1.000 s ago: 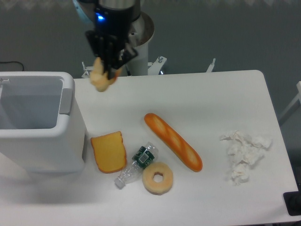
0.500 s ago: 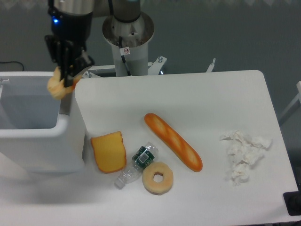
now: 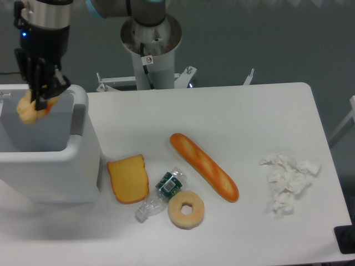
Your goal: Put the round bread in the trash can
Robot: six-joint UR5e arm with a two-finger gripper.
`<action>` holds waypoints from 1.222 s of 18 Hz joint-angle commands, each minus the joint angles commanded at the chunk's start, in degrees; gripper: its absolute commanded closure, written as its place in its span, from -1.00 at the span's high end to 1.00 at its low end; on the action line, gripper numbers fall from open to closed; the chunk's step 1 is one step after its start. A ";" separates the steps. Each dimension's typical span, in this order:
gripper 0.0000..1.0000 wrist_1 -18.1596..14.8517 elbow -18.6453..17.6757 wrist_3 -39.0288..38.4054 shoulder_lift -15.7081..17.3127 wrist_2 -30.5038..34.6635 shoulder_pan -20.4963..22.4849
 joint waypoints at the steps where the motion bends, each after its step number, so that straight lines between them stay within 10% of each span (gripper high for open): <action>1: 1.00 0.00 0.00 0.18 -0.09 0.44 0.00; 6: 1.00 0.00 0.53 3.33 -0.09 4.82 2.27; 22: 1.00 -2.37 -4.30 40.06 -3.68 18.71 36.90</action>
